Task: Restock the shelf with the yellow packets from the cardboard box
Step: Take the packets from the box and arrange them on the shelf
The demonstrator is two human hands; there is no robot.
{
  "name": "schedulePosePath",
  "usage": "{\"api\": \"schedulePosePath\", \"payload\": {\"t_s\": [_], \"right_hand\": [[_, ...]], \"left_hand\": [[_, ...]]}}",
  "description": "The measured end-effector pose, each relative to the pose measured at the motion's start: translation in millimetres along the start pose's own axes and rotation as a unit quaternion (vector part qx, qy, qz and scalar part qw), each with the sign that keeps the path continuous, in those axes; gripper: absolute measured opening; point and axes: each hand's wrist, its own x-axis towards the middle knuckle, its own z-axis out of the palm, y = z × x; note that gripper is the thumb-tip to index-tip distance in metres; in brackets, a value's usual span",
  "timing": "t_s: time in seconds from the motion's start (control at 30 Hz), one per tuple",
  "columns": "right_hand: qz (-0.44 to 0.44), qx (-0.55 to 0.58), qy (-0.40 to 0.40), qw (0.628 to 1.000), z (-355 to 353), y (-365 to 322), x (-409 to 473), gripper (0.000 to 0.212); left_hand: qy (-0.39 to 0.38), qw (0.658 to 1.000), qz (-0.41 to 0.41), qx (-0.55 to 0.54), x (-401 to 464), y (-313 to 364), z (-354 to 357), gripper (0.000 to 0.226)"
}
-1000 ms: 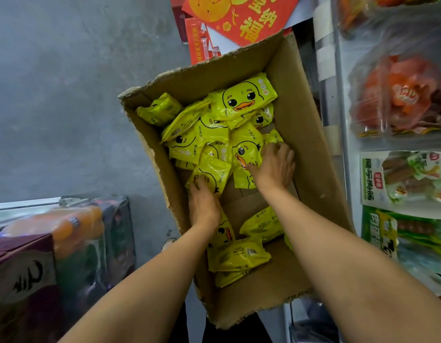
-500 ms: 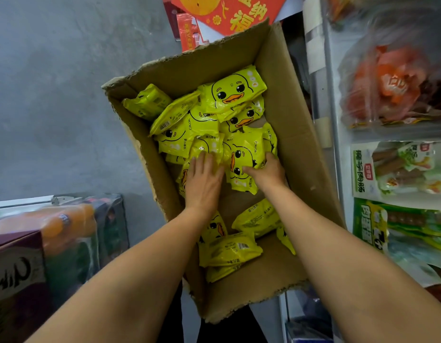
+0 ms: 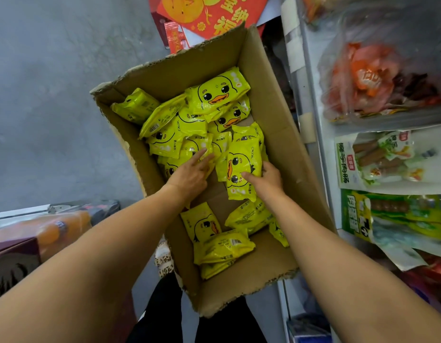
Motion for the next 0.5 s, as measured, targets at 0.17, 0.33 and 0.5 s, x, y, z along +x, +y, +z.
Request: {"api": "schedulePosePath", "payload": {"t_s": [0.17, 0.33, 0.5], "right_hand": [[-0.006, 0.009, -0.003, 1.0, -2.7, 18.4, -0.1, 0.076], [-0.035, 0.023, 0.019, 0.999, -22.3, -3.5, -43.7, 0.06], [-0.084, 0.047, 0.078, 0.992, -46.0, -7.8, -93.8, 0.045]], "left_hand": [[0.021, 0.997, -0.01, -0.074, -13.9, -8.0, -16.3, 0.034], [0.047, 0.953, -0.042, -0.295, -36.6, -16.6, -52.6, 0.025], [0.124, 0.796, -0.082, -0.587, -78.9, -16.0, -69.5, 0.018]]}}
